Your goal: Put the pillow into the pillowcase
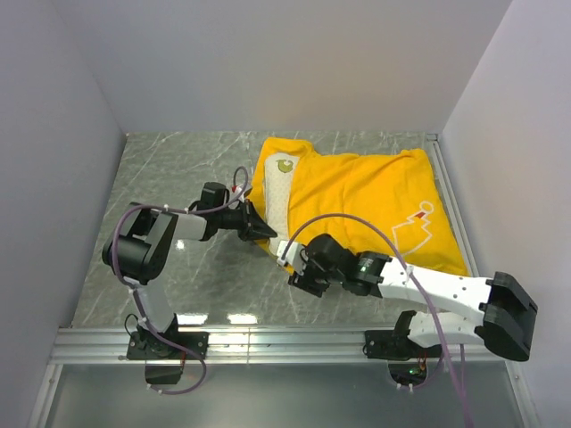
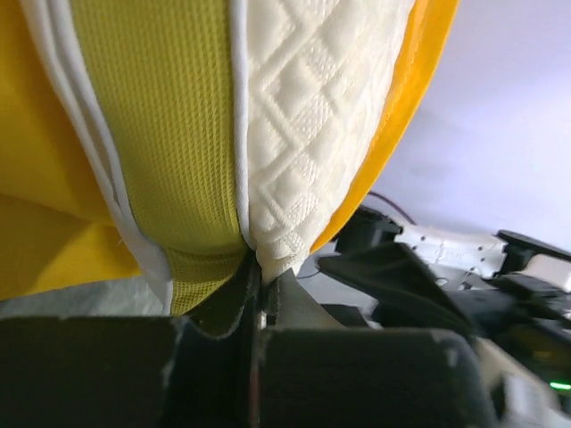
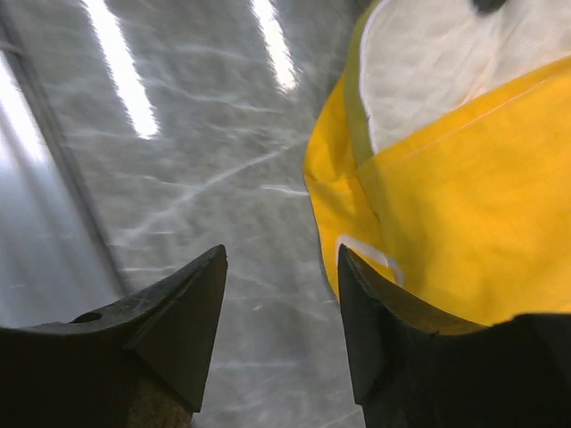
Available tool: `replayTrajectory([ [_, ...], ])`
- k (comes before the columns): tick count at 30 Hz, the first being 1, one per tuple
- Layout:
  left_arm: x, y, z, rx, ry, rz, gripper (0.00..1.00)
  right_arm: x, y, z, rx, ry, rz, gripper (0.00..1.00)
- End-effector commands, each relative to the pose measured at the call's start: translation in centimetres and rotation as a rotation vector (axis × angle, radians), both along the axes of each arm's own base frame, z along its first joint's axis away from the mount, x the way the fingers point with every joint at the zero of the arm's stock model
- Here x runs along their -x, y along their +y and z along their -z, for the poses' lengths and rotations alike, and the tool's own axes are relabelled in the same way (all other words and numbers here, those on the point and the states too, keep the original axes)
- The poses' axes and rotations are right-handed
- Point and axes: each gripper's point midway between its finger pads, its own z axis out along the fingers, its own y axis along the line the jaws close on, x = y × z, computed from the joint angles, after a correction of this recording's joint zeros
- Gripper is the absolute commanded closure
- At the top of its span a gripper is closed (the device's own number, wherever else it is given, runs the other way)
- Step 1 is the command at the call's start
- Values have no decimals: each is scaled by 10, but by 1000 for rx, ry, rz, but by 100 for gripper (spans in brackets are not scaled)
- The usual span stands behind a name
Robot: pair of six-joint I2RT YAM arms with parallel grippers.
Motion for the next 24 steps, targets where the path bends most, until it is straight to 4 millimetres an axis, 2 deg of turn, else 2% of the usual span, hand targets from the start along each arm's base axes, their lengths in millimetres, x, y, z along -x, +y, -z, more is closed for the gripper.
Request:
replayTrajectory([
  [1,-23,-9,-35,113,-66,-24,100,-25,3,11,14,-236,-12,36],
  [2,-24,-9,-36,119,-68,-23,100,-29,10,10,3,-276,-10,32],
  [3,-24,-9,-38,122,-76,-20,100,-31,9,24,46,-264,-1,32],
  [5,-21,-8,-35,102,-82,-12,100,-46,14,26,73,-295,50,32],
  [6,-20,-7,-36,101,-89,-8,100,-50,16,35,103,-291,56,32],
  [8,-18,-6,-35,92,-91,-6,100,-57,16,40,121,-317,71,32],
  [9,-16,-5,-35,91,-89,-8,100,-57,14,47,144,-310,73,32],
  [14,-11,0,-31,71,-93,-13,100,-62,15,53,148,-299,115,32],
  [17,-12,1,-31,70,-101,-13,100,-68,9,70,205,-237,137,34],
  [19,-13,2,-30,74,-102,-13,100,-72,14,76,227,-184,130,43],
  [20,-13,1,-31,78,-104,-14,100,-68,11,82,257,-148,119,56],
  [21,-12,1,-30,85,-110,-13,100,-70,17,83,257,-122,116,65],
  [22,-12,0,-33,98,-102,-20,100,-64,18,86,259,-73,99,91],
  [23,-11,1,-35,106,-103,-26,100,-63,21,83,249,-66,90,100],
  [24,-9,2,-32,104,-93,-37,100,-65,30,68,205,-77,89,100],
])
